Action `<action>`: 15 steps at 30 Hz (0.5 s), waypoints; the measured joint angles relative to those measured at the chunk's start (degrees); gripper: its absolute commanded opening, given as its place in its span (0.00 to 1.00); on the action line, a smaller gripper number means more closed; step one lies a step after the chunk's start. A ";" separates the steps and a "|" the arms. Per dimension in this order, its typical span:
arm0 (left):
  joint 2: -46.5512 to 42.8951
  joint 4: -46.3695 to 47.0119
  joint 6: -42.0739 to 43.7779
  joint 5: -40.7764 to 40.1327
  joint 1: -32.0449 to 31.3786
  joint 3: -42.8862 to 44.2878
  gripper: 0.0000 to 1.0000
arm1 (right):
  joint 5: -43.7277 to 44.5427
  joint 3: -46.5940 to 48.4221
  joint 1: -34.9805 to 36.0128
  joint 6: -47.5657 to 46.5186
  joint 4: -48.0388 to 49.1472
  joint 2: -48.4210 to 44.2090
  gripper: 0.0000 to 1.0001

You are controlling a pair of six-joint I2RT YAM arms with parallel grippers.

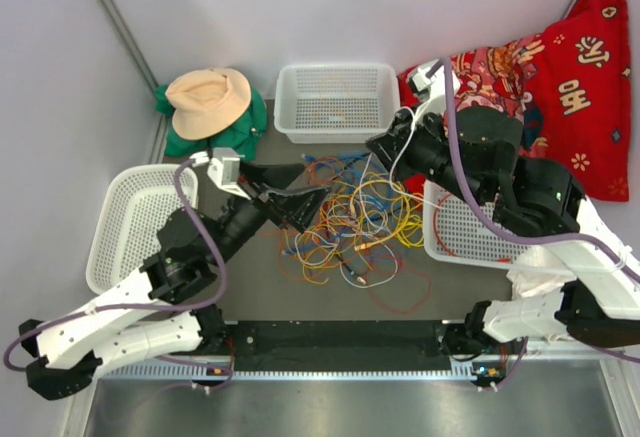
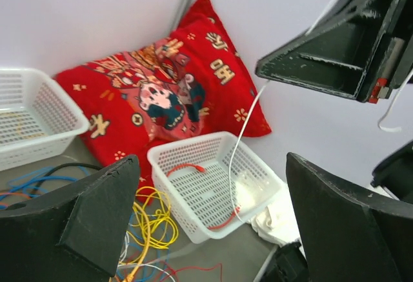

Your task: Untangle the cables

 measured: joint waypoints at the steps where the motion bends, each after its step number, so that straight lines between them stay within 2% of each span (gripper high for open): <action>1: 0.83 0.98 0.07 1.07 0.00 -0.02 0.99 | -0.42 -0.15 0.00 0.48 -0.07 -0.07 0.00; 11: 8.79 10.03 0.70 8.55 -0.20 -2.58 0.97 | -6.99 -0.48 0.00 4.94 -0.28 -0.50 0.00; 13: 10.32 11.76 0.90 8.85 -0.22 -2.60 0.82 | -8.13 -0.50 0.00 5.62 -0.28 -0.59 0.00; 15: 12.55 13.42 1.18 9.11 -0.24 -2.58 0.62 | -9.62 -0.96 0.00 6.38 -0.22 -0.83 0.00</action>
